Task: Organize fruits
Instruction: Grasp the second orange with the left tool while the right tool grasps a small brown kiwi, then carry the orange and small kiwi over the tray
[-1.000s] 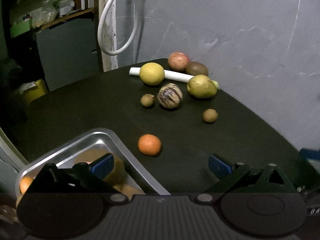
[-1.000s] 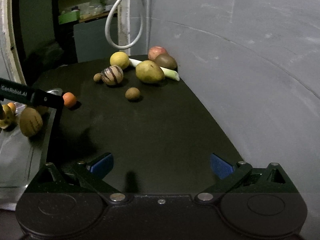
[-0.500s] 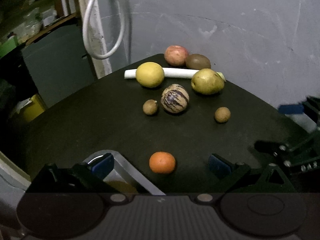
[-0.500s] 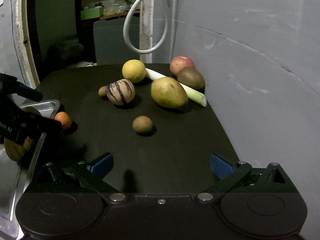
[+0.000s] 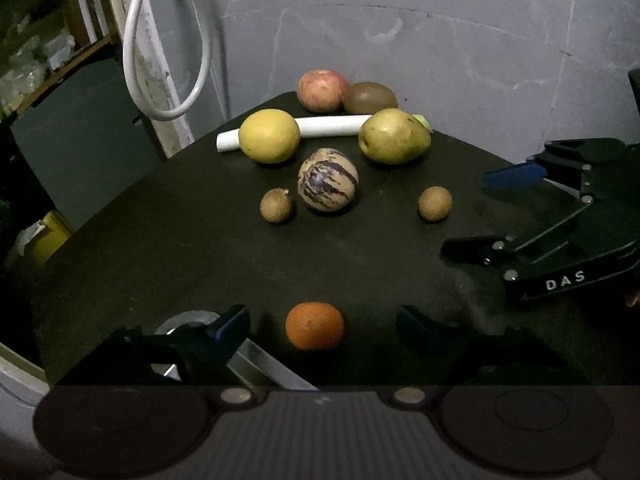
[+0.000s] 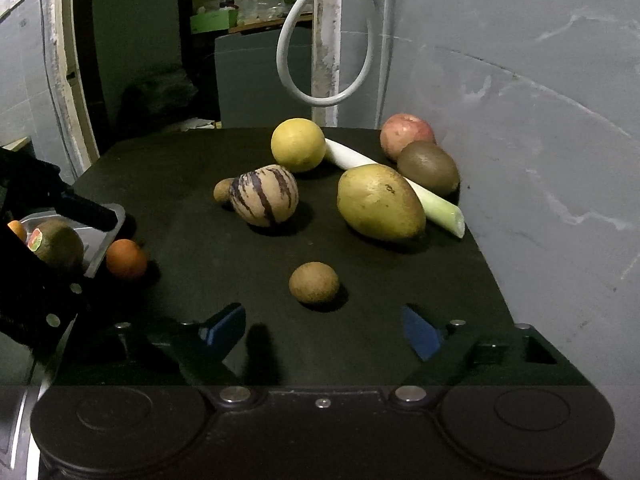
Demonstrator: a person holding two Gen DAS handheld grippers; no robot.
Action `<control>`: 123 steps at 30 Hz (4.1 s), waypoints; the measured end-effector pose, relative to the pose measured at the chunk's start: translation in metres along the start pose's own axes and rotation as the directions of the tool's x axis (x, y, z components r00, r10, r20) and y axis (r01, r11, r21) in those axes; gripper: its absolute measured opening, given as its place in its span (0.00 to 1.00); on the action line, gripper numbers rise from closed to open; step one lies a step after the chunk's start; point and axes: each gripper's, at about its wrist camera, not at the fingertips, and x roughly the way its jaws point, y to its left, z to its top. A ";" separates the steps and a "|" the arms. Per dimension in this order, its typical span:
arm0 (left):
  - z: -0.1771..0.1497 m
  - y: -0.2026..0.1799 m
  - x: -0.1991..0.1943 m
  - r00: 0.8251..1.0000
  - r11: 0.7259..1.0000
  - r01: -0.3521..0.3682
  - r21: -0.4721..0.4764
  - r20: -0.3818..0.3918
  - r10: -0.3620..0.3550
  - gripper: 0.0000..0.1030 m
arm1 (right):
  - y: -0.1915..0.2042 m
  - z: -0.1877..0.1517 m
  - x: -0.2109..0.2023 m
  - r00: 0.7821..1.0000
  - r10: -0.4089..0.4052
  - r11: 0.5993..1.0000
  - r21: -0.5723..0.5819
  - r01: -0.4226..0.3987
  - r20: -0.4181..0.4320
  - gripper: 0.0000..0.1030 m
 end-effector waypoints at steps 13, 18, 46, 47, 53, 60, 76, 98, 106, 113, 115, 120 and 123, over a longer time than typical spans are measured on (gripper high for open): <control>-0.005 -0.002 0.006 1.000 0.999 -0.005 -0.033 -0.008 0.005 0.55 | 0.007 0.004 0.015 0.999 0.036 0.999 -0.010 -0.036 0.003 0.63; -0.006 -0.005 0.006 1.000 0.999 -0.030 -0.032 0.006 0.030 0.44 | 0.008 0.006 0.016 1.000 0.014 1.000 0.001 -0.014 0.015 0.44; -0.004 -0.006 -0.025 0.997 0.990 -0.027 -0.137 0.068 0.037 0.34 | 0.034 -0.002 -0.032 0.998 0.036 0.999 -0.004 -0.036 0.050 0.31; -0.005 -0.006 -0.029 0.997 0.989 -0.029 -0.143 0.073 0.040 0.34 | 0.037 -0.001 -0.036 0.998 0.038 0.999 -0.007 -0.038 0.054 0.31; -0.015 -0.003 -0.057 0.992 0.979 -0.044 -0.199 0.107 0.066 0.34 | 0.055 -0.001 -0.059 0.995 0.061 0.998 -0.034 -0.059 0.079 0.31; -0.040 0.005 -0.095 0.986 0.957 -0.072 -0.279 0.126 0.111 0.34 | 0.087 -0.007 -0.078 0.990 0.112 0.992 -0.067 -0.106 0.089 0.31; -0.121 0.028 -0.144 0.986 0.880 -0.119 -0.460 0.049 0.159 0.34 | 0.168 -0.024 -0.092 0.973 0.228 0.966 -0.131 -0.222 0.035 0.31; -0.155 0.054 -0.124 0.991 0.877 -0.132 -0.462 -0.056 0.120 0.34 | 0.204 -0.042 -0.071 0.973 0.219 0.968 -0.109 -0.226 -0.075 0.31; -0.157 0.057 -0.119 0.994 0.897 -0.109 -0.428 -0.046 0.099 0.34 | 0.207 -0.044 -0.068 0.981 0.185 0.978 -0.088 -0.191 -0.064 0.31; -0.158 0.058 -0.120 0.997 0.911 -0.082 -0.404 -0.042 0.071 0.35 | 0.208 -0.045 -0.069 0.985 0.161 0.985 -0.061 -0.164 -0.054 0.41; -0.159 0.059 -0.120 0.997 0.913 -0.070 -0.402 -0.045 0.057 0.40 | 0.207 -0.046 -0.071 0.987 0.155 0.986 -0.055 -0.158 -0.052 0.45; -0.161 0.059 -0.126 0.999 0.919 -0.036 -0.392 -0.034 0.024 0.57 | 0.203 -0.047 -0.083 0.991 0.132 0.990 -0.051 -0.134 -0.034 0.60; -0.159 0.058 -0.133 0.999 0.924 -0.026 -0.382 -0.031 0.015 0.67 | 0.197 -0.048 -0.097 0.994 0.107 0.993 -0.044 -0.108 -0.016 0.70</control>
